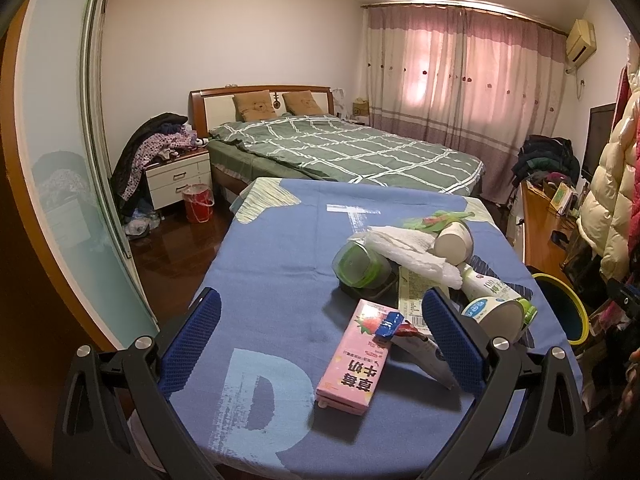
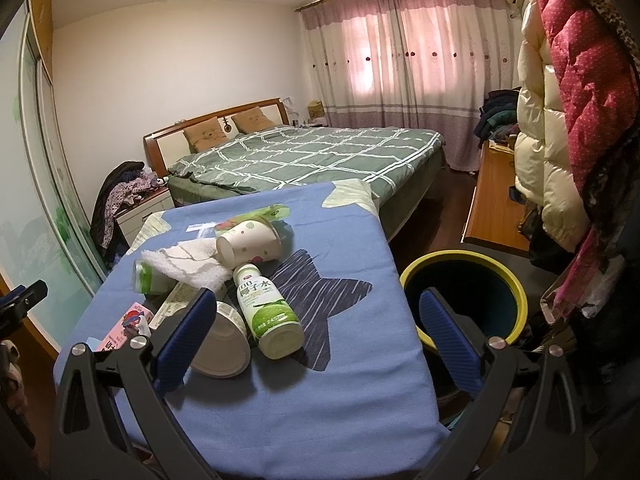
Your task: Collect trash
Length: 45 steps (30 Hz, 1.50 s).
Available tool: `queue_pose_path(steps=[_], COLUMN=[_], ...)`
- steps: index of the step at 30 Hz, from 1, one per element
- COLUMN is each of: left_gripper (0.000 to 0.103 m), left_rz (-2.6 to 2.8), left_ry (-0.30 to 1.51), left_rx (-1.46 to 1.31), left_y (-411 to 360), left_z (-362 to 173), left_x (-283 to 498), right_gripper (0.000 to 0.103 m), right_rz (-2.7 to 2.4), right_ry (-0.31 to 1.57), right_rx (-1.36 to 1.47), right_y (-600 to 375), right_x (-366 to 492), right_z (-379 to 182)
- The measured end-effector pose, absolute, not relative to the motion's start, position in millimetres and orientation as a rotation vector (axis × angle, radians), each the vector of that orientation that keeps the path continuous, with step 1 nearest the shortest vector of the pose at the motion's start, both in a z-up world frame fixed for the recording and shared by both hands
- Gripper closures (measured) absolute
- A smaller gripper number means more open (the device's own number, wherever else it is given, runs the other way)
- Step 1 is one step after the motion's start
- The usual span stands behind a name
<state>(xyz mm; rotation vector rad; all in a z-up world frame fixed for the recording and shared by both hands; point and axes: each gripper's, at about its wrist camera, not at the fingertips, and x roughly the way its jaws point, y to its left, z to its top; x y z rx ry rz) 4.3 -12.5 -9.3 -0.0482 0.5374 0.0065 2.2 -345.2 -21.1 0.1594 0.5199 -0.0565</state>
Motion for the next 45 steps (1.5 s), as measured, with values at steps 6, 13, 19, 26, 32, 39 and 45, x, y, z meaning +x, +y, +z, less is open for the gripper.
queue_pose_path(steps=[6,13,19,26,32,39,45], left_gripper=[0.004,0.004,0.004,0.004,0.004,0.004,0.004], left_rz=[0.038,0.069,0.076,0.095,0.115,0.108,0.102], left_ry=[0.529,0.532,0.549,0.539,0.529,0.542,0.552], left_rx=[-0.063,-0.074,-0.080,-0.081,-0.091,-0.094,-0.094], left_y=[-3,9,13,20,26,28,29], left_z=[-9,-13,-20,-19,-19,-23,-24], left_x=[5,9,16,18,16,17,17], right_gripper=[0.006,0.006,0.018,0.041,0.056,0.070,0.090], right_rz=[0.003,0.141,0.246,0.374,0.429,0.443,0.447], right_ry=[0.548,0.623,0.634,0.704,0.751,0.812,0.823], right_rx=[0.136,0.108,0.091,0.009,-0.050,-0.076,-0.090], right_y=[-326,-286,-256,-212,-186,-173,-171], right_x=[16,39,44,53,58,71,74], right_z=[-30,-58,-67,-84,-99,-115,-120])
